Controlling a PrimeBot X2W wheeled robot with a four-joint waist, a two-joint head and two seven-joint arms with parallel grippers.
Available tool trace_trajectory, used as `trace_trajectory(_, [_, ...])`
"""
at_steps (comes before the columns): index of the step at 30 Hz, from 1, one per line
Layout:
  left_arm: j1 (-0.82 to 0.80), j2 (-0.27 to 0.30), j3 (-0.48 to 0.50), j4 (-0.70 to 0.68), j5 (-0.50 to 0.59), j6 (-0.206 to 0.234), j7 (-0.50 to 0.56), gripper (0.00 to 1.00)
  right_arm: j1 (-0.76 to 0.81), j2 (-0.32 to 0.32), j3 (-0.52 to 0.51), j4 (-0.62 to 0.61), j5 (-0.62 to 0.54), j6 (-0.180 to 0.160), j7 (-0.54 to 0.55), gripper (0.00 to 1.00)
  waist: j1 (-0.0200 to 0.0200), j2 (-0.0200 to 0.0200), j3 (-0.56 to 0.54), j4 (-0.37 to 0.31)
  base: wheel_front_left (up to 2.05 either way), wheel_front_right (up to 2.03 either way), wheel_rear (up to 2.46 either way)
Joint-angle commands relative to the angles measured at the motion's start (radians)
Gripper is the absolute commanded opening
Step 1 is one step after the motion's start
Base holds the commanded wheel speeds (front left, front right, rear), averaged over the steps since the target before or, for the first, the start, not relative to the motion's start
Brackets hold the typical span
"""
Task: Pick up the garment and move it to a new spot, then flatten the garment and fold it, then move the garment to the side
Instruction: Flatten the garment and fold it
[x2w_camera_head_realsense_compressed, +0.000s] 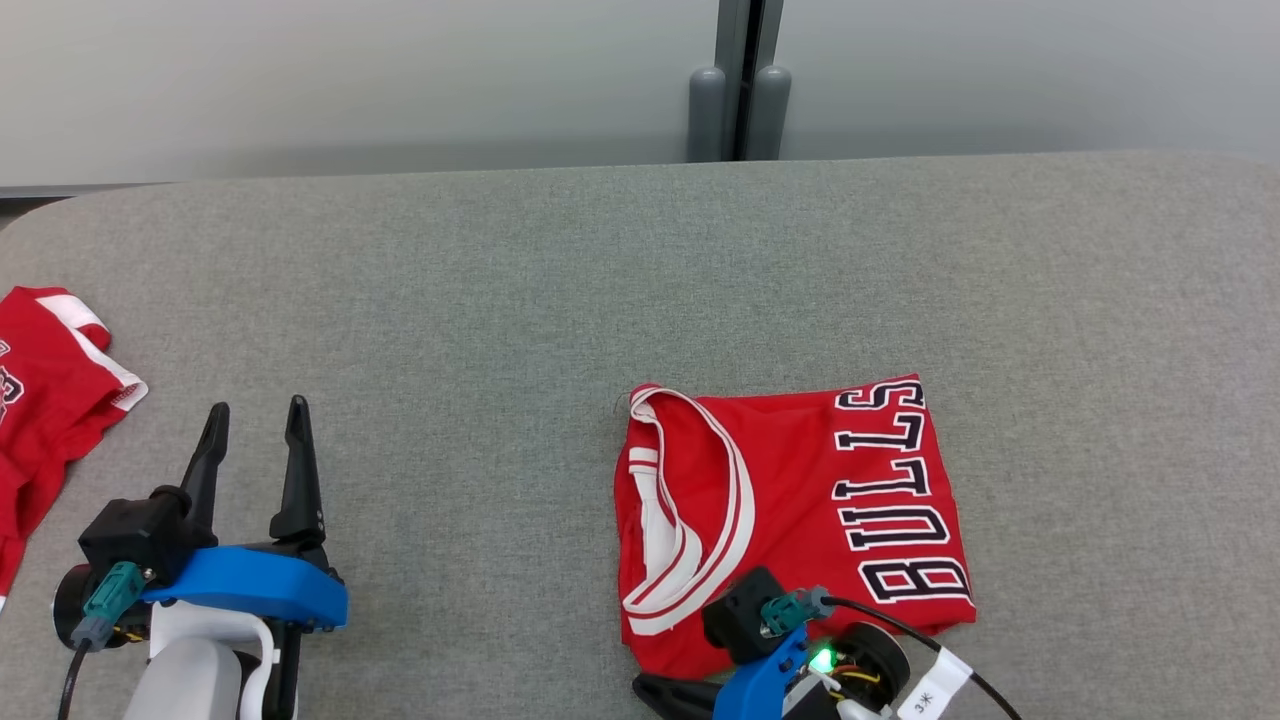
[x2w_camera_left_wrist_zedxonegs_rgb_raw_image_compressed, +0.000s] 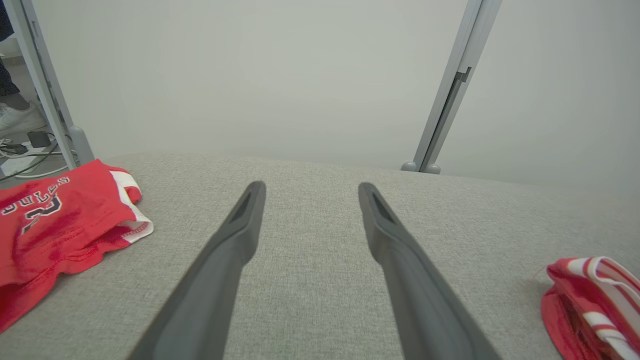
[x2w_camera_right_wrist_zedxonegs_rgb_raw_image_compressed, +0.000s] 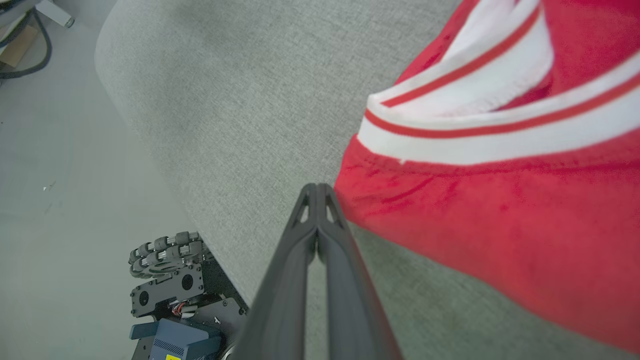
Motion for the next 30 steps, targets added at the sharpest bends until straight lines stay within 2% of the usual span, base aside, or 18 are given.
trace_trajectory(1, [-0.007,0.005,0.001,-0.002,-0.006,0.0,-0.005,1.0,0.012,-0.009,0.005,-0.013,0.012,0.001,-0.004,0.0,0.0,0.0,-0.001,0.0,0.0,0.0,0.0])
trace_trajectory(4, [-0.003,0.007,0.002,0.001,-0.006,0.0,-0.004,1.0,0.004,-0.018,-0.024,-0.059,0.024,0.001,-0.043,0.0,0.0,0.0,-0.007,0.001,0.0,0.0,0.0])
trace_trajectory(8, [0.009,0.005,0.003,0.005,-0.008,0.0,-0.004,1.0,0.005,-0.01,-0.169,-0.093,-0.032,0.001,-0.128,0.0,0.0,0.0,-0.018,0.006,0.0,0.0,0.0])
trace_trajectory(12, [0.012,0.0,0.0,0.003,-0.006,0.002,-0.004,1.0,-0.019,0.019,-0.311,-0.047,-0.134,0.001,-0.158,0.0,0.0,0.0,-0.022,0.012,0.0,0.0,0.0])
trace_trajectory(15, [0.001,-0.002,-0.008,0.0,0.002,0.001,-0.004,1.0,-0.071,0.035,-0.333,0.027,-0.183,0.001,-0.174,0.0,0.0,0.0,-0.018,0.02,0.0,0.0,0.0])
trace_trajectory(19, [-0.031,-0.01,-0.026,0.004,0.011,-0.005,-0.004,1.0,-0.151,0.043,-0.271,0.17,-0.22,0.001,-0.2,0.0,0.0,0.0,-0.007,0.041,0.0,0.0,0.0])
trace_trajectory(22, [-0.049,-0.016,-0.045,0.014,0.012,-0.008,-0.004,1.0,-0.213,0.044,-0.177,0.268,-0.199,0.001,-0.207,0.0,0.0,0.0,0.001,0.059,0.0,0.0,0.0])
trace_trajectory(26, [-0.067,-0.02,-0.057,0.022,0.014,-0.01,-0.004,1.0,-0.271,0.043,-0.026,0.349,-0.112,0.001,-0.22,0.0,0.0,0.0,0.011,0.079,0.0,0.0,0.0])
trace_trajectory(30, [-0.073,-0.024,-0.061,0.028,0.012,-0.013,-0.004,1.0,-0.326,0.042,0.079,0.383,-0.009,0.001,-0.252,0.0,0.0,0.0,0.02,0.092,0.0,0.0,0.0])
